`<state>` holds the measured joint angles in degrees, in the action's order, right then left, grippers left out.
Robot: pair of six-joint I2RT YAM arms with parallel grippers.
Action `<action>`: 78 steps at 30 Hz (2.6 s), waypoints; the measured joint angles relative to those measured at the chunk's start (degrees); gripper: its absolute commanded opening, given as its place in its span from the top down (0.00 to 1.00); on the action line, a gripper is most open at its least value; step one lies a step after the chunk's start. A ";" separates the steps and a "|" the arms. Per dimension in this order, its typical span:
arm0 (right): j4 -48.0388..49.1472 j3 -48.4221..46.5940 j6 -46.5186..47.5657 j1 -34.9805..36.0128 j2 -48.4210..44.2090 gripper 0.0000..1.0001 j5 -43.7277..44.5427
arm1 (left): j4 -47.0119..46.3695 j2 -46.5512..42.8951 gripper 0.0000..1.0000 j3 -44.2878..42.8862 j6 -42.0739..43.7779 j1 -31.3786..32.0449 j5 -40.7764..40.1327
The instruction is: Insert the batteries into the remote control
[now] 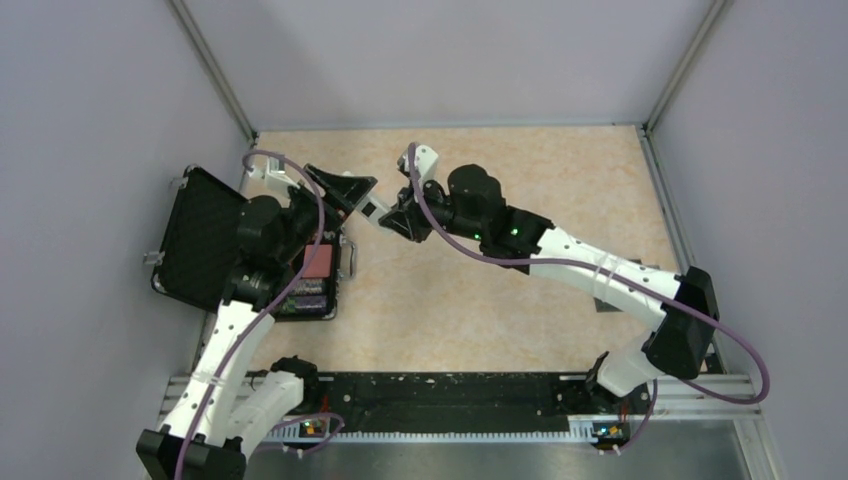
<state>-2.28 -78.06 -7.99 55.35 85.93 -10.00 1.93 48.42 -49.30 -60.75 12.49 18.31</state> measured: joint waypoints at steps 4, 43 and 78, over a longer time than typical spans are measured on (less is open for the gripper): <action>-2.19 0.00 3.56 1.25 0.00 1.00 3.15 | 2.43 0.33 0.21 0.02 0.22 0.00 -1.31; 1.68 0.85 -14.78 -8.22 -6.25 0.01 -25.31 | 4.66 -3.23 1.00 -4.96 20.33 0.31 19.10; 13.18 4.55 -28.87 -8.33 -0.76 0.67 -35.04 | -1.88 -4.24 0.01 -2.23 16.90 0.11 20.98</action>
<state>10.90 -73.52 -36.86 47.03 85.17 -45.04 0.05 44.18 -51.53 -43.86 12.60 39.29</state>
